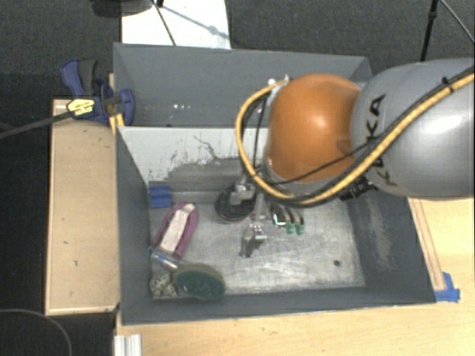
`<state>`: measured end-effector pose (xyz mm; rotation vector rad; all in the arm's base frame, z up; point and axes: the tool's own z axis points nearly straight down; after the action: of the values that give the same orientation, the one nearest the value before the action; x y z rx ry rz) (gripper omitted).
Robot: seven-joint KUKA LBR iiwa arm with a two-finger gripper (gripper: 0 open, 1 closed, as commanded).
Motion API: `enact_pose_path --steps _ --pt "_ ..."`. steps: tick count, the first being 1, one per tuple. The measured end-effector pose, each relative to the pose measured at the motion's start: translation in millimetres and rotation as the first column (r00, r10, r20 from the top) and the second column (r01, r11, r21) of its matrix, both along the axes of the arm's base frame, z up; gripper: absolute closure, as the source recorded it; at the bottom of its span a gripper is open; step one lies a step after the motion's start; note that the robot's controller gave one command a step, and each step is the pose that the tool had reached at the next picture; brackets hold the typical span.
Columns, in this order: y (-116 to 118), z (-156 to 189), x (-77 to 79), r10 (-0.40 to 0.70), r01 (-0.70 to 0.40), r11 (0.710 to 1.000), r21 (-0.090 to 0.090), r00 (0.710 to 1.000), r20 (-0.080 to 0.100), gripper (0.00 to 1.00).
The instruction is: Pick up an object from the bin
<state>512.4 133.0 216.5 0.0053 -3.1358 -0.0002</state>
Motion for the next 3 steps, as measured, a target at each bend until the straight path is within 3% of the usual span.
enact_pose_path --steps 1,2,3 --pt "-35.6 -96.0 62.1 0.008 -0.008 1.0 -0.001 1.0 0.007 0.0" --pt "-36.3 -137.0 67.0 -0.195 0.195 0.981 0.003 0.981 0.013 0.0" --pt "-36.5 -138.3 65.5 -0.198 0.198 0.98 0.002 0.98 0.009 1.0"
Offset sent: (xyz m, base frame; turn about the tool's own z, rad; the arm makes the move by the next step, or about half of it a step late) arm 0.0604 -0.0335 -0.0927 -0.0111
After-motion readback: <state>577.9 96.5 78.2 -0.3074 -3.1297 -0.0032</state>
